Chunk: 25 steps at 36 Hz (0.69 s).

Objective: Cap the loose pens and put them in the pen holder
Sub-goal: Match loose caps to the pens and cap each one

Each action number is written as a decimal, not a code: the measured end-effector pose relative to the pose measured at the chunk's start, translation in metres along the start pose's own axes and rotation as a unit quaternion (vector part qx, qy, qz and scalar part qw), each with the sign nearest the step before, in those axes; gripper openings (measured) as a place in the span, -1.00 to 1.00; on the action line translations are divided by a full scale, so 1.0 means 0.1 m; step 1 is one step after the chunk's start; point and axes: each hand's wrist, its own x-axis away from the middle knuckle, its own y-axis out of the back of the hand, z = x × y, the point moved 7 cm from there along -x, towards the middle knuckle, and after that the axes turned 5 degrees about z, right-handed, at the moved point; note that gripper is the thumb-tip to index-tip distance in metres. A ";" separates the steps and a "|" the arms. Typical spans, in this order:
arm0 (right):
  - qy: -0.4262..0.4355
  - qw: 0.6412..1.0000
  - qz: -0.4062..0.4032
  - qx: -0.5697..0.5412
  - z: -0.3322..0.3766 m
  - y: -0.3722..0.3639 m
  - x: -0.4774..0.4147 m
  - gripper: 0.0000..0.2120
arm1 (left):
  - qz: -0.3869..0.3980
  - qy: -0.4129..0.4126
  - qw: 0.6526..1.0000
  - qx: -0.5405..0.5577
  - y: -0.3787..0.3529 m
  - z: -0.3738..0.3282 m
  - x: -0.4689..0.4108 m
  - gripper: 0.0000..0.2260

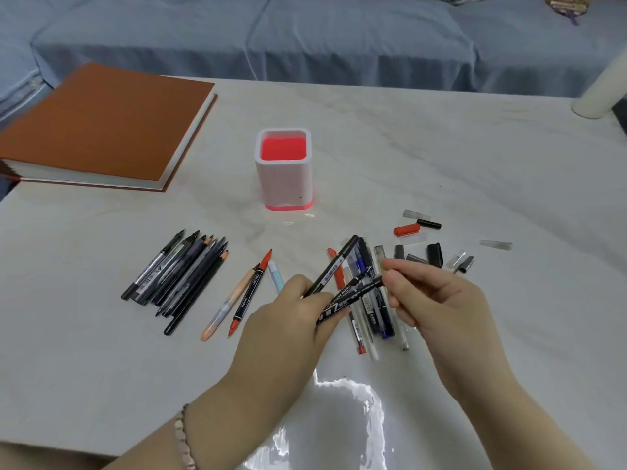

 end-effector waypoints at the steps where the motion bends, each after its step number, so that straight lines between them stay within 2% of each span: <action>1: 0.004 1.000 0.002 0.008 0.00 -0.02 0.01 -0.83 | -0.002 -0.004 1.000 -0.003 0.00 -0.01 0.00 -0.69; 6: -0.002 1.000 0.006 0.005 -0.06 -0.03 0.03 -0.83 | 0.003 -0.028 0.999 -0.021 0.00 -0.06 -0.01 -0.68; 11: 0.014 0.998 0.040 0.044 -0.09 -0.05 0.01 -0.76 | 0.012 -0.031 0.999 -0.039 -0.05 -0.04 -0.01 -0.78; 16: -0.024 0.998 0.054 0.029 -0.14 -0.04 -0.02 -0.81 | 0.030 -0.011 0.999 -0.004 -0.11 0.01 -0.02 -0.64; 20: -0.043 0.999 0.010 0.017 -0.19 0.08 -0.09 -0.75 | 0.068 0.080 0.982 0.158 -0.14 0.11 -0.09 -0.68; 23: -0.082 0.996 0.019 0.025 -0.28 0.18 -0.12 -0.75 | 0.089 0.171 0.916 0.352 -0.13 0.18 -0.10 -0.79; 25: -0.108 0.992 0.049 0.039 -0.33 0.21 -0.14 -0.75 | 0.106 0.200 0.892 0.392 -0.13 0.21 -0.10 -0.85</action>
